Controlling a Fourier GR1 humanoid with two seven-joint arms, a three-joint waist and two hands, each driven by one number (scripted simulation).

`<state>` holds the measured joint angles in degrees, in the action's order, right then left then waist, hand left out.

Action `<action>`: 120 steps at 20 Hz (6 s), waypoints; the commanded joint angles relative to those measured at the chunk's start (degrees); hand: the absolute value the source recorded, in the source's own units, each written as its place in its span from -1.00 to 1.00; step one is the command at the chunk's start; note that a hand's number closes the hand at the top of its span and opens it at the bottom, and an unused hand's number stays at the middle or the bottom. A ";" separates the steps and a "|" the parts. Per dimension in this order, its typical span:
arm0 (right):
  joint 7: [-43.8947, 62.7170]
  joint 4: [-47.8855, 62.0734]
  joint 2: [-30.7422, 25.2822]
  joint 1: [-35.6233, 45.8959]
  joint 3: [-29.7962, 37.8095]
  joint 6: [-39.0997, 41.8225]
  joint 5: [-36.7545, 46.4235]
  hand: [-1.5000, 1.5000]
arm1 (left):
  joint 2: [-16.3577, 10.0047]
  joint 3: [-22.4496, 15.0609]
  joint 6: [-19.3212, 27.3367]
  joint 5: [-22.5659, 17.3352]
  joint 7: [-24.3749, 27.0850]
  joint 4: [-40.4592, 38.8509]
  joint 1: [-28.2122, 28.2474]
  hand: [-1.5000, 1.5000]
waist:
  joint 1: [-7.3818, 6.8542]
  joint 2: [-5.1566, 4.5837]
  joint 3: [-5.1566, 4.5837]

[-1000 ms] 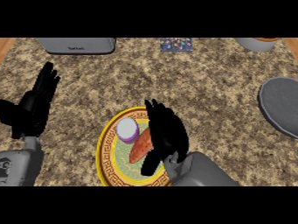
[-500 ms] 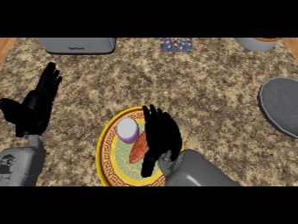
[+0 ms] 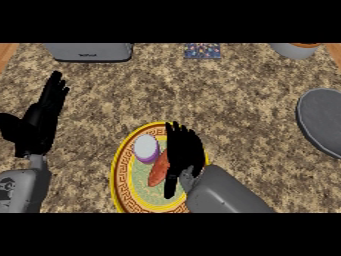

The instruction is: Pick the sweet potato from the plate and place it in the pan

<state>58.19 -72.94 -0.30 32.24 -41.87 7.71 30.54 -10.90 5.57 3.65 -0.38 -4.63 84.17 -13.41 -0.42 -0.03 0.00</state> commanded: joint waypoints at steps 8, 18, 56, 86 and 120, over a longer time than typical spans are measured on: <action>-6.36 13.65 0.29 3.06 -4.04 -5.76 -6.72 1.00 | 1.94 -0.85 1.57 1.88 -0.82 0.65 -0.82 0.00 | -0.48 -0.11 0.02; -9.68 7.80 0.26 -0.09 -5.93 -3.57 -1.98 1.00 | 2.20 -0.15 0.52 1.76 1.50 -0.73 0.58 0.00 | 0.21 0.03 0.00; -34.13 -31.44 -42.07 -26.28 40.66 -23.14 -10.55 1.00 | 0.87 1.28 -1.96 -0.28 -0.63 2.63 1.91 0.00 | 0.05 -0.17 0.11; -86.79 58.31 -36.97 3.23 54.53 -13.25 -12.63 -1.00 | 1.00 0.28 -2.79 0.32 -0.62 1.17 -2.03 0.00 | -3.42 -1.36 0.42; -107.04 34.70 -47.57 -37.43 71.43 26.17 -40.19 -1.00 | 0.40 2.16 -1.68 0.48 -2.49 3.41 2.17 0.00 | 1.98 0.42 -0.19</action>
<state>-44.35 -31.89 -50.25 0.87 29.44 27.72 -7.56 -10.24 7.66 2.46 0.53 -6.14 86.94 -11.32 1.62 0.42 -0.16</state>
